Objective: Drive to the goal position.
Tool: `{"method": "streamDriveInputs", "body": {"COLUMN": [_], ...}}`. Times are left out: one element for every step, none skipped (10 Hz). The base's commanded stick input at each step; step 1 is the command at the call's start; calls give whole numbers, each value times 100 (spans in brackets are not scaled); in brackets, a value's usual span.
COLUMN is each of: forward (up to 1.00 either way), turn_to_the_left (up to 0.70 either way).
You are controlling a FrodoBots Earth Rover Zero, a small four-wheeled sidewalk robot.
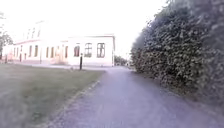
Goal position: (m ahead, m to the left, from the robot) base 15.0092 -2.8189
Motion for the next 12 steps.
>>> {"method": "streamDriveInputs", "body": {"forward": [50,50,50,50,50,50,50,50,50,50,50,50], "turn_to_the_left": [0,0,0,0,0,0,0,0,0,0,0,0]}}
